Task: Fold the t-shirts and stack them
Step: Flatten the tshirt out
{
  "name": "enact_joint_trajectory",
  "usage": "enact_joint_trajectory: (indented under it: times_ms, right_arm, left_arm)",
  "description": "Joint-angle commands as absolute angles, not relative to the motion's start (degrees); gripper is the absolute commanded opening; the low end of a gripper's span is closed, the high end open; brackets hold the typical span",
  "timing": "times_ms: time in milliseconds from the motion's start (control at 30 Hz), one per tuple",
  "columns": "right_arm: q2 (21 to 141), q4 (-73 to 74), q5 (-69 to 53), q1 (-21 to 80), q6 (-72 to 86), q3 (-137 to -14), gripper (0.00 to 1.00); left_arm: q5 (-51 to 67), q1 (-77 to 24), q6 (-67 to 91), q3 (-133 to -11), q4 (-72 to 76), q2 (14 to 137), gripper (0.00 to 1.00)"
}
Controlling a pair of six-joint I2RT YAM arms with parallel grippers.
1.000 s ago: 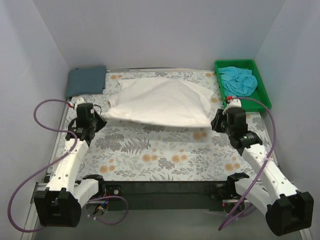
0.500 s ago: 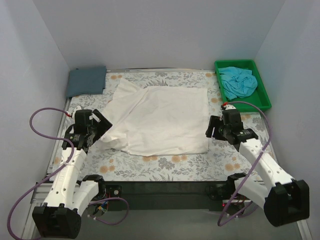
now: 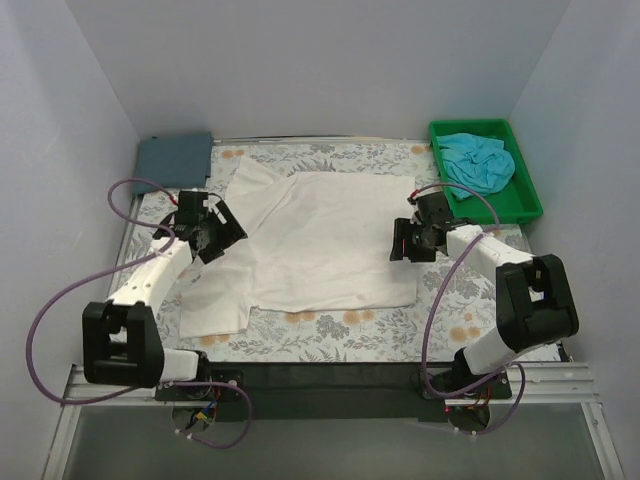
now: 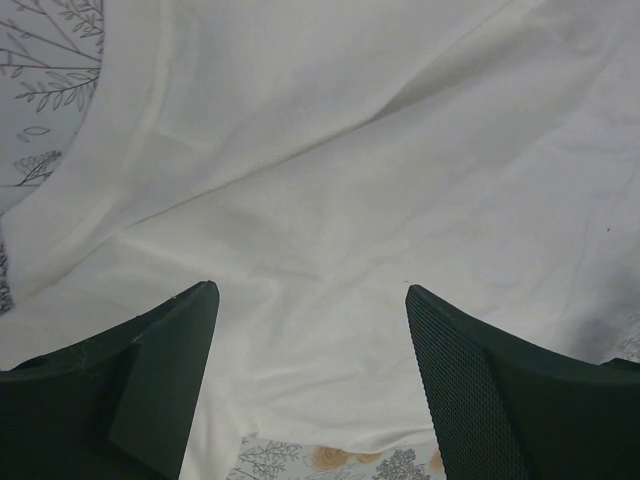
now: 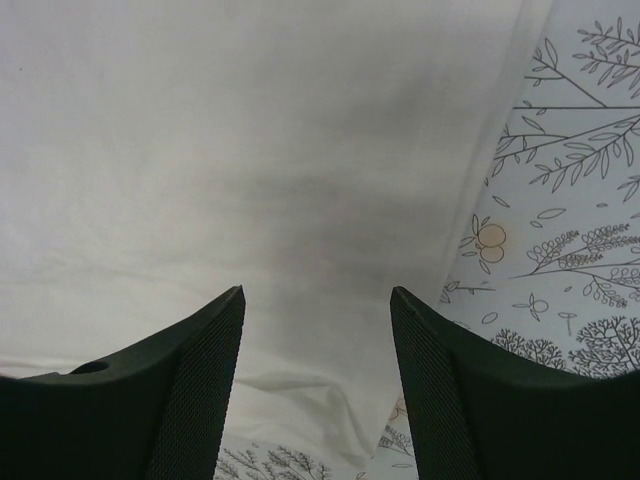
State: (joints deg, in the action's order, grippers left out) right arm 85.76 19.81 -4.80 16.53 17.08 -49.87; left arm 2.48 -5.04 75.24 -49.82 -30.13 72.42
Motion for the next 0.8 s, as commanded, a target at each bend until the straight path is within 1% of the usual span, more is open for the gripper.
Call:
enact_joint_trajectory:
  times_ms: [0, 167, 300, 400, 467, 600, 700, 733, 767]
  right_arm:
    - [90.2, 16.8, -4.1, 16.3, 16.1, -53.4, 0.56]
    - [95.0, 16.5, -0.9, 14.3, 16.2, -55.5, 0.54]
    - [98.9, 16.6, -0.3, 8.7, 16.7, -57.5, 0.54]
    - [100.7, 18.4, 3.6, 5.7, 17.7, -60.2, 0.54]
    - [100.4, 19.7, 4.0, 3.6, 17.4, -61.7, 0.54]
    - [97.7, 19.7, 0.4, 4.6, 14.2, -65.0, 0.54]
    - [95.5, 18.3, -2.7, 6.9, 13.2, -64.9, 0.54]
    - [95.3, 18.1, -3.5, 7.1, 13.2, -64.8, 0.55]
    - [95.8, 18.1, -4.4, 7.4, 13.3, -64.6, 0.55]
  left_arm:
    - [5.4, -5.9, 73.7, -54.5, -23.7, 79.9, 0.7]
    - [3.3, -6.2, 74.2, -58.3, -19.3, 89.4, 0.68]
    - [2.7, -6.1, 75.4, -61.3, -18.4, 97.5, 0.69]
    - [3.2, -6.1, 76.2, -63.6, -18.1, 98.5, 0.69]
    - [2.0, -6.1, 75.2, -65.2, -18.0, 98.6, 0.69]
    - [0.5, -6.1, 72.3, -68.4, -18.0, 100.5, 0.69]
    - [-2.1, -6.1, 71.2, -70.0, -18.0, 103.2, 0.65]
    - [-2.8, -6.1, 70.9, -69.9, -17.9, 103.9, 0.6]
    - [-3.3, -6.1, 70.7, -69.8, -18.0, 104.5, 0.59]
